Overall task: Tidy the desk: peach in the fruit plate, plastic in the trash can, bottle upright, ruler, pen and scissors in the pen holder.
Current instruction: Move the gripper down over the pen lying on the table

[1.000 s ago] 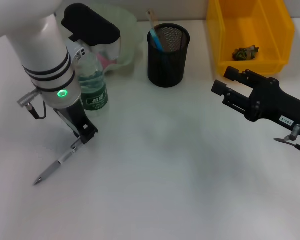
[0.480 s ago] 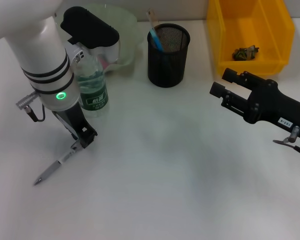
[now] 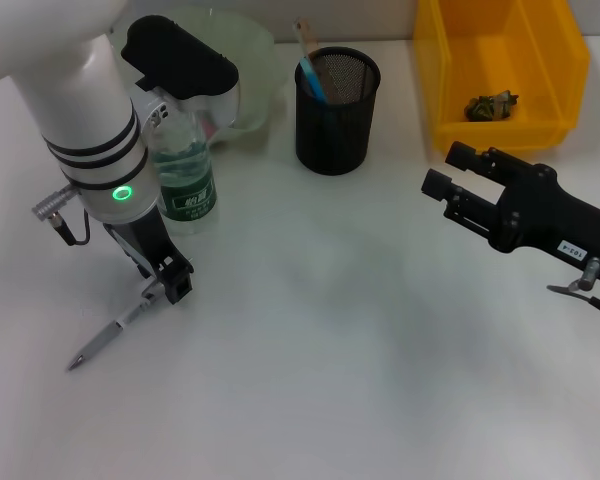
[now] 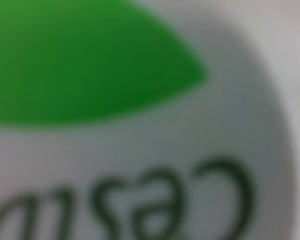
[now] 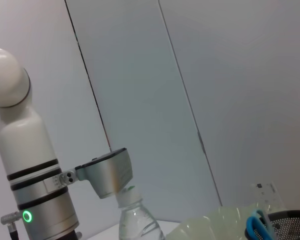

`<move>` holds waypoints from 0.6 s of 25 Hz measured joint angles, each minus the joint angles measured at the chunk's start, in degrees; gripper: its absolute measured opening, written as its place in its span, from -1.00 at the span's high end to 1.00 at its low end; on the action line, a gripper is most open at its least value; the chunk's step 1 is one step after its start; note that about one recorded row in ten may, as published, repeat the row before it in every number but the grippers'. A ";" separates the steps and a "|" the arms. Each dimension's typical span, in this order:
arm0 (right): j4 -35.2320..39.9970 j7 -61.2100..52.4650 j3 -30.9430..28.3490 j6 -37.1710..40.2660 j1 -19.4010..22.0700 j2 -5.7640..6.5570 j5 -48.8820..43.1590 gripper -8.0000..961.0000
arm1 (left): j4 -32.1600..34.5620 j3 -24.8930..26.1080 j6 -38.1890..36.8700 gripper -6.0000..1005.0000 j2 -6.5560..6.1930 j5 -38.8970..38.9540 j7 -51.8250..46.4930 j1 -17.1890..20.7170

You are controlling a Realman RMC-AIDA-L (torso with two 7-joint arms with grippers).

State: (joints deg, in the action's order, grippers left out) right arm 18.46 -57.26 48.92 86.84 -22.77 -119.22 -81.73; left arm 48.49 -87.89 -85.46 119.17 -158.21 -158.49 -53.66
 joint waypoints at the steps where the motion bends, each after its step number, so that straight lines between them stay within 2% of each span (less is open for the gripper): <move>1: 0.00 0.00 0.04 0.00 0.01 -0.02 0.00 -0.22 | -0.03 0.00 0.03 0.17 0.00 -0.01 0.01 0.00; 3: 0.00 0.00 0.09 0.00 0.01 -0.07 0.00 -0.22 | -0.07 0.00 0.15 0.10 0.00 -0.02 0.02 0.01; 15: -0.10 -0.02 0.12 0.17 0.02 -0.05 -0.06 -0.22 | -1.53 0.00 0.83 0.10 0.00 -0.09 0.33 -0.09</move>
State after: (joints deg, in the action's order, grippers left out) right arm 18.36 -57.28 49.04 87.01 -22.76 -119.26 -81.79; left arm 46.96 -87.89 -84.63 119.17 -158.30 -158.17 -53.75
